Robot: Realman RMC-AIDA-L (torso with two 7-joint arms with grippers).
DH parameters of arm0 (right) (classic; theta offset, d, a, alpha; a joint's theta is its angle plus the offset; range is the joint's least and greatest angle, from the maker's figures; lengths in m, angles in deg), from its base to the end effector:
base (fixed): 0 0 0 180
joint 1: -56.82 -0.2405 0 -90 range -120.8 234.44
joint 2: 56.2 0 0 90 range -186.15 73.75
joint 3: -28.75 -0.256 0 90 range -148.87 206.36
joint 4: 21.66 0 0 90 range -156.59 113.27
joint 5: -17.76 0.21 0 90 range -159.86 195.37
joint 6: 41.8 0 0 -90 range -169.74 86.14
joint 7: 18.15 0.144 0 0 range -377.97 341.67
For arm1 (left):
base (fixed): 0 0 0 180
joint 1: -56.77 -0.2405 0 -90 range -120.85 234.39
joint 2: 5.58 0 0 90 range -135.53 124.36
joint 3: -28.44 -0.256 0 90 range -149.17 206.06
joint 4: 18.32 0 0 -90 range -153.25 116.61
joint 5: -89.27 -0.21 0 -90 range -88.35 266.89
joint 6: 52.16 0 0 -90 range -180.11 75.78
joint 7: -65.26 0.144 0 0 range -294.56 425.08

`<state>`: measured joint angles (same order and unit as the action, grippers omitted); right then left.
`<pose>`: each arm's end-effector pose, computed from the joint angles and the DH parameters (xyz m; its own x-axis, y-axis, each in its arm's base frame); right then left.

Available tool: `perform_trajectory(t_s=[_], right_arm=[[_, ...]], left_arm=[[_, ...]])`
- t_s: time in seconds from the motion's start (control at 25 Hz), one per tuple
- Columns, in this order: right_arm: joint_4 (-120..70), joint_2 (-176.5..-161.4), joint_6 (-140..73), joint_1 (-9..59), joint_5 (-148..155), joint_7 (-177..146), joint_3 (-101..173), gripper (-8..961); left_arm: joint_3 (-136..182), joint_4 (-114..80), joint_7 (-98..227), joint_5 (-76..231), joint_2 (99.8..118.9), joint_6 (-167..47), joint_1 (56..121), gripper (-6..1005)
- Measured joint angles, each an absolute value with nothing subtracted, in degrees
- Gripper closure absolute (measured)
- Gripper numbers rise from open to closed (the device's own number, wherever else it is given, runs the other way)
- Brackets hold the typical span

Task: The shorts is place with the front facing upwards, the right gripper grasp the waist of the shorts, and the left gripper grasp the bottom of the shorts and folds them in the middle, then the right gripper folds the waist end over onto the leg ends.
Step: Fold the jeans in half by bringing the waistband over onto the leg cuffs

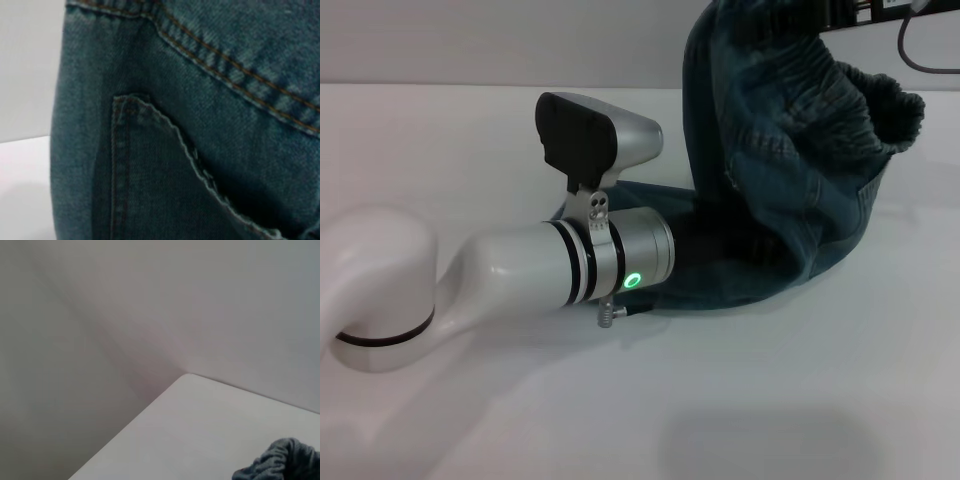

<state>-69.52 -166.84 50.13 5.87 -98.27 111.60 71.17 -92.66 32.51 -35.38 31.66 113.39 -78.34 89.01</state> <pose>0.1267 0.4252 0.0794 0.6382 -0.6283 -0.4450 -0.6826 -0.7290 0.0504 -0.1343 0.3399 -0.1432 0.6921 0.5083 0.5125 0.6523 -0.7444 -0.1427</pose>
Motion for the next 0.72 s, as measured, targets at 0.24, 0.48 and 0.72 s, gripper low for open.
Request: perform_trajectory(t_s=[0.24,0.48,0.72], right_arm=[[-69.3,-166.88,50.2,5.8,-98.6,111.6,71.3,880],[-69.2,-167.04,50.3,5.8,-98.8,111.6,71.8,880],[-68.0,-167.22,50.1,5.6,-98.8,111.7,73.3,882]], left_arm=[[-89.9,31.1,-35.3,32.1,112.99,-78.5,87.6,734],[-85.2,27.2,-34.2,31.7,112.82,-79.0,86.2,734],[-79.8,23.5,-32.0,31.6,112.70,-79.2,85.6,734]])
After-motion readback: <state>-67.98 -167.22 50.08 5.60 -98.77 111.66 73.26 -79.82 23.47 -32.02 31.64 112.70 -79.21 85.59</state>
